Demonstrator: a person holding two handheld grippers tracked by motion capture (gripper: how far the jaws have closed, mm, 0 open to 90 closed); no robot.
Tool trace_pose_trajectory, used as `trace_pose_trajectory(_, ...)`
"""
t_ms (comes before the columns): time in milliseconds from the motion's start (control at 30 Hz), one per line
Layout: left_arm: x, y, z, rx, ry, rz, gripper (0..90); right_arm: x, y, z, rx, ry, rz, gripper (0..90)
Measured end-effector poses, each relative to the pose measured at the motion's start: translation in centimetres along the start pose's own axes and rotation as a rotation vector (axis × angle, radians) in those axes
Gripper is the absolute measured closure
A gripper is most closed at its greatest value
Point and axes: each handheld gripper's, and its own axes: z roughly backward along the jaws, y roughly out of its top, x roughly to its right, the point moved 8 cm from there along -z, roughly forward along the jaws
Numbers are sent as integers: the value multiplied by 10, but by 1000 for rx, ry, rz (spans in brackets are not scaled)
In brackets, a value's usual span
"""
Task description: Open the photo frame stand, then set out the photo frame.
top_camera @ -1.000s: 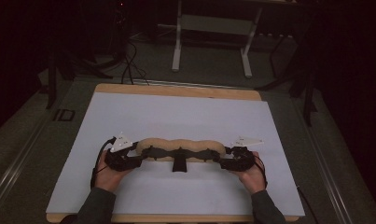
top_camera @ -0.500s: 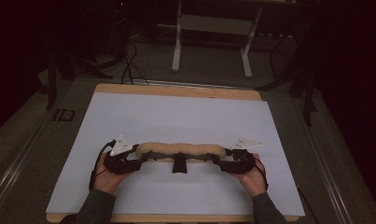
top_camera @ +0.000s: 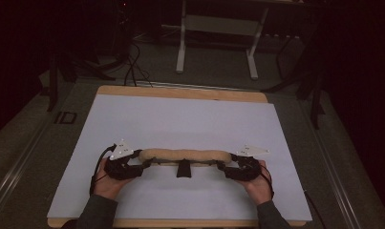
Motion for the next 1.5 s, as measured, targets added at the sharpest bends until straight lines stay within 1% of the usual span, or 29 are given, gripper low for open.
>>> trace_pose_trajectory(33, 0, 0, 0, 0, 0, 0, 447, 0, 0, 0, 0, 0, 0, 402)
trace_pose_trajectory(67, -2, -1, 2, 5, -23, 30, 447, 0, 0, 0, 1, 0, -1, 403)
trace_pose_trajectory(100, -2, -1, 4, 7, -31, 40, 446, 0, -1, 0, 1, -6, 5, 406)
trace_pose_trajectory(167, -3, -2, 6, 9, -36, 43, 447, 0, -1, 0, -2, -13, 9, 407)
trace_pose_trajectory(333, -4, -3, 15, 21, -63, 45, 437, 1, -2, 0, -9, -11, -1, 414)
trace_pose_trajectory(400, -4, -3, 19, 33, -81, 45, 448, 1, -3, 1, -14, -13, -1, 422)
trace_pose_trajectory(433, -4, -3, 19, 33, -81, 45, 451, 1, -3, 1, -14, -13, -1, 422)
trace_pose_trajectory(467, -5, -3, 24, 46, -94, 45, 451, 1, -3, 2, -13, -15, 0, 424)
trace_pose_trajectory(567, -6, 0, 31, 76, -120, 58, 458, 1, -3, 2, -15, -9, -3, 427)
trace_pose_trajectory(600, -7, 1, 33, 92, -131, 67, 460, 2, -3, 3, -16, -9, -4, 428)
trace_pose_trajectory(700, -7, 5, 39, 141, -179, 105, 465, 3, -3, 4, -21, -15, -2, 433)
trace_pose_trajectory(767, -8, 8, 41, 167, -190, 121, 469, 3, -4, 5, -28, -8, -9, 433)
trace_pose_trajectory(867, -10, 11, 43, 184, -178, 131, 475, 4, -6, 5, -41, 0, -20, 434)
trace_pose_trajectory(933, -10, 13, 43, 184, -167, 128, 482, 4, -7, 5, -49, 2, -22, 435)
trace_pose_trajectory(1033, -10, 16, 43, 199, -163, 131, 482, 3, -8, 6, -57, 2, -19, 433)
trace_pose_trajectory(1133, -13, 19, 42, 201, -126, 132, 491, 3, -11, 8, -67, 3, -21, 430)
trace_pose_trajectory(1233, -18, 19, 41, 196, -87, 146, 500, 3, -14, 9, -88, 11, -35, 433)
trace_pose_trajectory(1300, -21, 19, 40, 196, -77, 168, 513, 3, -16, 9, -106, 23, -45, 462)
trace_pose_trajectory(1500, -26, 20, 34, 188, -36, 179, 546, 2, -19, 9, -134, 37, -49, 510)
